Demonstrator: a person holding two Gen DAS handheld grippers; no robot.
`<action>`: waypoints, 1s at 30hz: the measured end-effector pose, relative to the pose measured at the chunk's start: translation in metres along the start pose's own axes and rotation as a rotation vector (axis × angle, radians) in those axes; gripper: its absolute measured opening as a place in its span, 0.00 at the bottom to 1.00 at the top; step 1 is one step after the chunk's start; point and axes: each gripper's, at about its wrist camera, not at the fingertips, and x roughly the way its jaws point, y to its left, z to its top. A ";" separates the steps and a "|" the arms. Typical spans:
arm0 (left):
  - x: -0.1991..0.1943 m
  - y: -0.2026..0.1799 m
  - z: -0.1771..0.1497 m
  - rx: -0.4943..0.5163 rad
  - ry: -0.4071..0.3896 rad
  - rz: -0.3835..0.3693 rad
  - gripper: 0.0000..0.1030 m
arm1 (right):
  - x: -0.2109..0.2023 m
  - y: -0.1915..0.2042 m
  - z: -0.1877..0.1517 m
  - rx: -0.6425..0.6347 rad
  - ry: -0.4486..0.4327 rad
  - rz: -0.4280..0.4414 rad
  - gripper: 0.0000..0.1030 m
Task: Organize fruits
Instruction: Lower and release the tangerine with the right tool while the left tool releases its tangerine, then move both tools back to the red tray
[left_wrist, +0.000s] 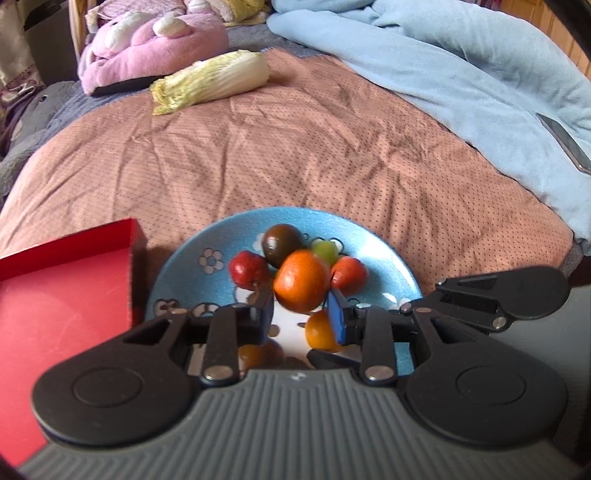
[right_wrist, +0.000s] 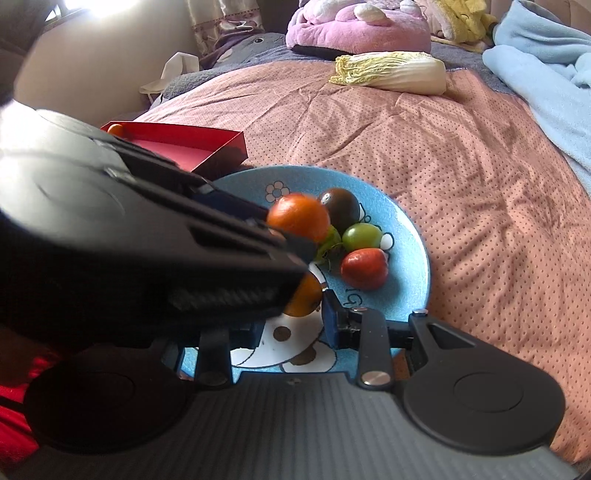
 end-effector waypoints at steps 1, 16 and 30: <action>-0.004 0.001 0.000 -0.001 -0.003 0.005 0.42 | 0.001 0.000 -0.001 0.011 -0.005 -0.002 0.37; -0.058 -0.008 -0.001 0.050 -0.086 0.049 0.51 | -0.029 0.004 -0.007 0.127 -0.096 -0.050 0.48; -0.102 -0.005 -0.016 -0.064 -0.140 0.054 0.52 | -0.087 0.027 0.006 0.104 -0.161 0.028 0.52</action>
